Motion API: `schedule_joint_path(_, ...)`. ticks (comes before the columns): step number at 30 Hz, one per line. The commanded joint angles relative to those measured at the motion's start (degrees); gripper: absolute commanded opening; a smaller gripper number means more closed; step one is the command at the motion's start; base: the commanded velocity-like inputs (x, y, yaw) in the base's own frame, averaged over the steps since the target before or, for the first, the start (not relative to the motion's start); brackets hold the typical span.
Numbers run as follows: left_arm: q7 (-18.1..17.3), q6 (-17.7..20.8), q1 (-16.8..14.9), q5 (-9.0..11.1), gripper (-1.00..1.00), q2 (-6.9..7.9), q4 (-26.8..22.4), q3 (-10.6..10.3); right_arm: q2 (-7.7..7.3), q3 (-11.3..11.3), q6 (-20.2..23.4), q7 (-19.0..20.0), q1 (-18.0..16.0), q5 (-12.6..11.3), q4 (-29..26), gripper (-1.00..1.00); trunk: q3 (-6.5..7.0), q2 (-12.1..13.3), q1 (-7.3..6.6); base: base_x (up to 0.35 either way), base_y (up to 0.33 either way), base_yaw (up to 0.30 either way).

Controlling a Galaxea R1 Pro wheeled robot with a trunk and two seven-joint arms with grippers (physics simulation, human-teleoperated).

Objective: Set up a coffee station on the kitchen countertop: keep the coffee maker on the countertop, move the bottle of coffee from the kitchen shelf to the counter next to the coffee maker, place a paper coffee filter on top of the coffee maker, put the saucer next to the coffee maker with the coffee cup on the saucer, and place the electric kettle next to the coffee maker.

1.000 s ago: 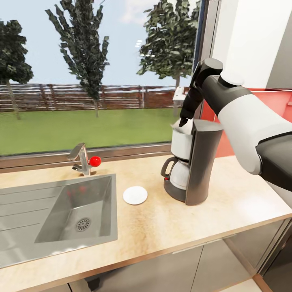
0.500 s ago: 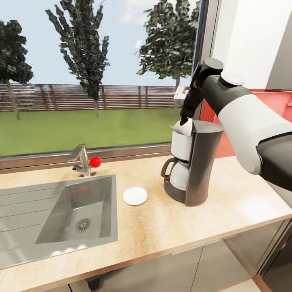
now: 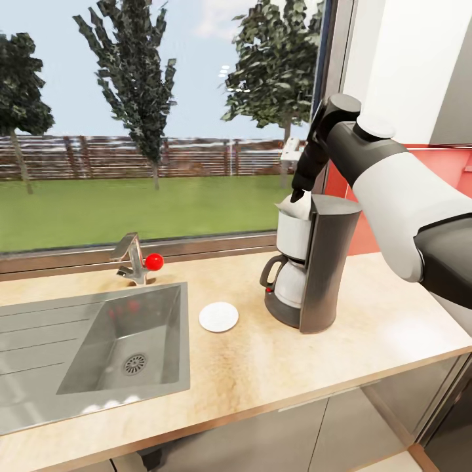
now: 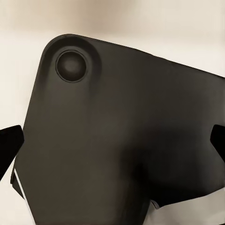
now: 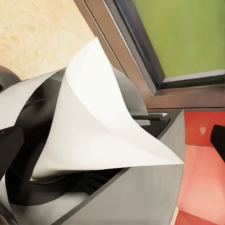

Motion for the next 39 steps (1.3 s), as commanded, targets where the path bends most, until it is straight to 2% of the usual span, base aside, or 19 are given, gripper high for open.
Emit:
schedule_joint_path(1,0.0,0.0,0.0,0.1,1.0,-0.03,-0.1,0.2,-0.01,0.2,0.5,0.3,0.0,0.1,-0.1,1.0,-0.06,0.0,0.0,0.0,0.0,0.0)
schedule_joint_path(12,0.0,0.0,0.0,0.1,1.0,-0.03,-0.1,0.2,-0.01,0.1,0.5,0.3,0.0,0.1,-0.1,1.0,-0.06,0.0,0.0,-0.001,0.0,0.0)
schedule_joint_path(18,0.0,-0.1,0.0,0.1,1.0,-0.03,-0.1,0.2,-0.01,-0.4,0.6,0.3,0.0,0.1,-0.1,1.0,-0.06,0.0,0.0,-0.159,0.0,0.0)
schedule_joint_path(19,0.0,0.0,0.0,0.1,1.0,-0.03,-0.1,0.2,-0.01,-5.5,0.6,0.3,0.0,0.1,-0.1,1.0,-0.06,0.0,0.0,-0.131,0.0,0.0)
schedule_joint_path(20,0.0,0.0,0.0,0.1,1.0,-0.03,-0.1,0.2,-0.01,-8.5,0.6,0.4,0.0,0.1,-0.1,1.0,-0.06,0.0,0.0,-0.084,0.0,0.0)
schedule_joint_path(21,0.0,0.0,0.0,0.1,1.0,-0.03,-0.1,0.2,-0.01,-10.9,0.6,0.4,0.0,0.1,-0.3,1.0,-0.06,0.0,0.0,-0.054,0.0,0.0)
schedule_joint_path(23,0.0,0.0,0.0,0.1,1.0,-0.03,-0.1,0.2,-0.01,-12.5,0.6,0.5,0.0,0.1,-1.1,1.0,-0.06,0.0,0.0,-0.039,0.0,0.0)
schedule_joint_path(28,0.0,0.0,0.0,0.1,1.0,-0.03,-0.1,0.2,-0.07,-14.6,0.6,0.8,0.0,0.1,-5.5,1.0,-0.06,0.0,0.0,-0.129,0.0,0.0)
schedule_joint_path(39,0.0,-0.1,0.0,0.1,1.0,-0.03,-0.1,0.2,-0.09,-15.2,0.7,1.1,0.0,0.1,-8.1,1.0,-0.06,0.0,0.0,-0.181,0.0,0.0)
